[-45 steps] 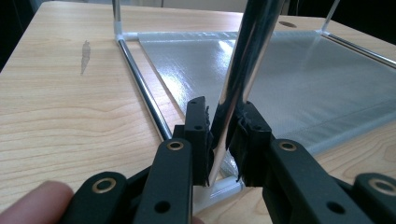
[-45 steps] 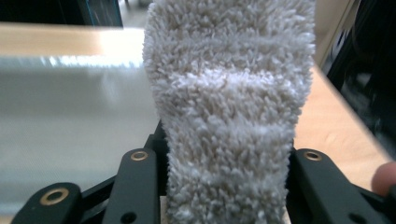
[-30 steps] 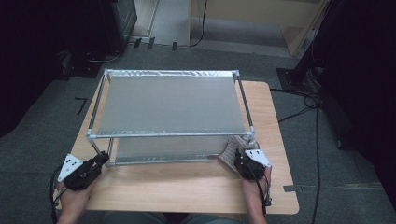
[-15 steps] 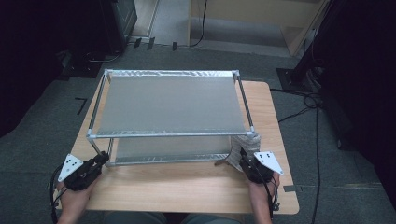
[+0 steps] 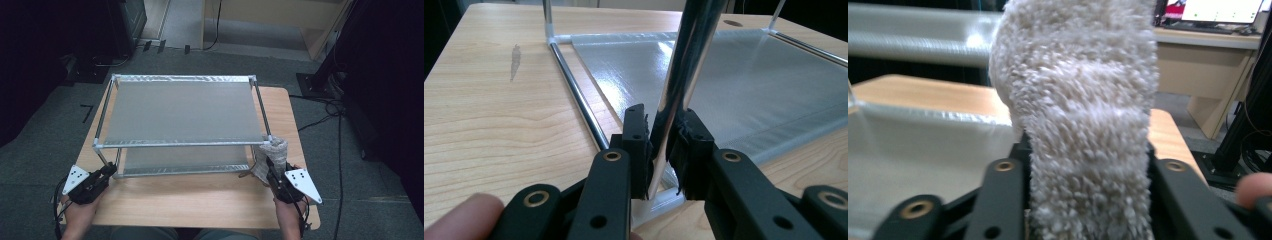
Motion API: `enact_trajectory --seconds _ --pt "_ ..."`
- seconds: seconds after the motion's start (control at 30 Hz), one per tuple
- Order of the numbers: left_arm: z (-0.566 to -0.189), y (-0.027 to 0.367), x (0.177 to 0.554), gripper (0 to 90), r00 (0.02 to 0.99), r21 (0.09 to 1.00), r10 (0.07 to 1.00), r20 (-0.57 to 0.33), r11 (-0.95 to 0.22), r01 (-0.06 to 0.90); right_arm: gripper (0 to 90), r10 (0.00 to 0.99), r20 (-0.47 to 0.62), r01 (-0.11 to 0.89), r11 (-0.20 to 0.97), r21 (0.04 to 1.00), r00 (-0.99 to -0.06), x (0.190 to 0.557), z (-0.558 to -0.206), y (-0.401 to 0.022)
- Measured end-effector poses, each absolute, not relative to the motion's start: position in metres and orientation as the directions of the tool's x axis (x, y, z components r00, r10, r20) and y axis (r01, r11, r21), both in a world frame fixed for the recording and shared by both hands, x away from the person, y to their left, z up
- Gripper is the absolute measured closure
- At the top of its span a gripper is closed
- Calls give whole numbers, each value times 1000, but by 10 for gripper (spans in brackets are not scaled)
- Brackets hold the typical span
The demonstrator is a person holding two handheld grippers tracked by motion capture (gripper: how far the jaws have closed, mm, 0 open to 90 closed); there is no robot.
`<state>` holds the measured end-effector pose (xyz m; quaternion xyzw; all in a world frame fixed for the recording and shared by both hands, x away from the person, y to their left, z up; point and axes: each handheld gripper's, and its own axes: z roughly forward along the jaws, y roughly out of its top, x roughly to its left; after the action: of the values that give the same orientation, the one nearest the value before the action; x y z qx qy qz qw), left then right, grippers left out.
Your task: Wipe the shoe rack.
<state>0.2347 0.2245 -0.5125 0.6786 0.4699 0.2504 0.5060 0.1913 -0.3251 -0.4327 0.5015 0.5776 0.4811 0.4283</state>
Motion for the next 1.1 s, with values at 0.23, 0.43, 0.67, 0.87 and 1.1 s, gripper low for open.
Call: enact_trajectory --seconds 0.23,0.43,0.67,0.87,1.1 --pt "-512 224 234 775 431 922 893 -132 -49 383 692 995 7 116 5 993 -100 183 -409 -319" --pt "-513 224 234 777 429 923 894 -128 -51 381 682 995 21 51 -16 999 -98 179 -384 -313" --pt "-512 224 234 777 430 923 895 -120 -59 381 684 990 78 22 -76 997 -117 192 -362 -301" --pt "-512 224 234 777 430 923 895 -120 -59 381 681 989 52 2 -52 999 -136 218 -341 -275" --pt "-512 224 234 777 430 923 894 -126 -53 380 472 982 51 194 -16 981 -180 266 -332 -264"
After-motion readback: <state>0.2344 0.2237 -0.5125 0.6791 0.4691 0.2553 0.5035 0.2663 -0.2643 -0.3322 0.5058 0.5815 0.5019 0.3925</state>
